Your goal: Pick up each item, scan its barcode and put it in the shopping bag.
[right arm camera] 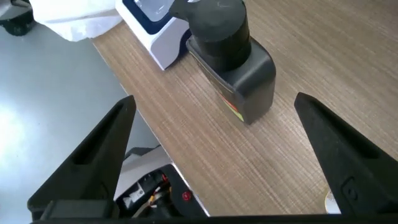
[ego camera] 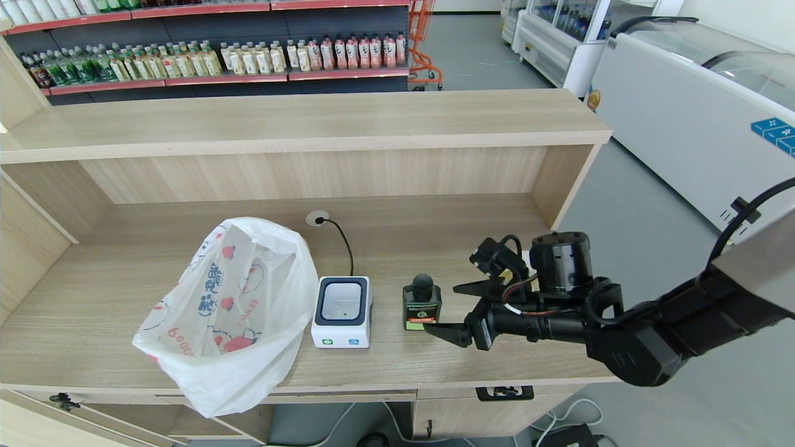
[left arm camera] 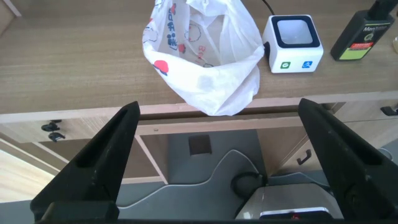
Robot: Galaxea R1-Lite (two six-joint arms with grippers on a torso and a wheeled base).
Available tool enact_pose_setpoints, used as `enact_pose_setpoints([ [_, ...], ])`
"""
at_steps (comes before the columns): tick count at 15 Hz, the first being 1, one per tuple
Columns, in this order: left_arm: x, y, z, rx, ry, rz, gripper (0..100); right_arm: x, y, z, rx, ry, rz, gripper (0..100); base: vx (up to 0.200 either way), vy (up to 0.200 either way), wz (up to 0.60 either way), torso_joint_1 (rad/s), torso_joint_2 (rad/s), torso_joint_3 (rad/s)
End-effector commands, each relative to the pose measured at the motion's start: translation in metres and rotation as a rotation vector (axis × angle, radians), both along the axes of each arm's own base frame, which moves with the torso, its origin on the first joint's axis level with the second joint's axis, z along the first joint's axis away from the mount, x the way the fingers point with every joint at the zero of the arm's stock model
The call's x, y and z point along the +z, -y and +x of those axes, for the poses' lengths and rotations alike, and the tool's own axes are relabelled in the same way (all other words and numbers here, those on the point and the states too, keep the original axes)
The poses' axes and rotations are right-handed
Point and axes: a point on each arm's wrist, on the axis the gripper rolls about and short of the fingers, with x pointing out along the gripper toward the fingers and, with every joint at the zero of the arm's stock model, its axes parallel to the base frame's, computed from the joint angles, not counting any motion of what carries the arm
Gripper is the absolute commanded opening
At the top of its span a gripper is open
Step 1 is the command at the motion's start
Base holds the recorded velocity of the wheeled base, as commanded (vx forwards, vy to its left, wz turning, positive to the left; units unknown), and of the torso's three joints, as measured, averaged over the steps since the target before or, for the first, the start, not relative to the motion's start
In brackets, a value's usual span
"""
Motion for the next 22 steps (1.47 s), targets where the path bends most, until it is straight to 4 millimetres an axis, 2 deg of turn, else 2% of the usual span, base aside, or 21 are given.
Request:
enact_pose_setpoints([
  [1,0.0,0.0,0.0,0.0,-0.002,0.0,100,-0.008,-0.005,0.007,0.006,-0.006,-0.007,100,0.0,0.0,0.0,0.0,0.0,0.0],
  [6,0.0,0.0,0.0,0.0,0.0,0.0,100,-0.021,-0.013,0.02,0.061,0.016,-0.028,100,0.0,0.0,0.0,0.0,0.0,0.0],
  [16,0.0,0.0,0.0,0.0,-0.002,0.0,100,-0.037,-0.044,0.056,0.107,0.075,-0.047,100,0.0,0.0,0.0,0.0,0.0,0.0],
  [17,0.0,0.0,0.0,0.0,-0.002,0.0,100,-0.038,-0.045,0.057,0.11,0.076,-0.048,0,0.0,0.0,0.0,0.0,0.0,0.0],
  [22,0.0,0.0,0.0,0.0,-0.002,0.0,100,-0.048,-0.045,0.061,0.14,0.072,-0.092,0,0.0,0.0,0.0,0.0,0.0,0.0],
])
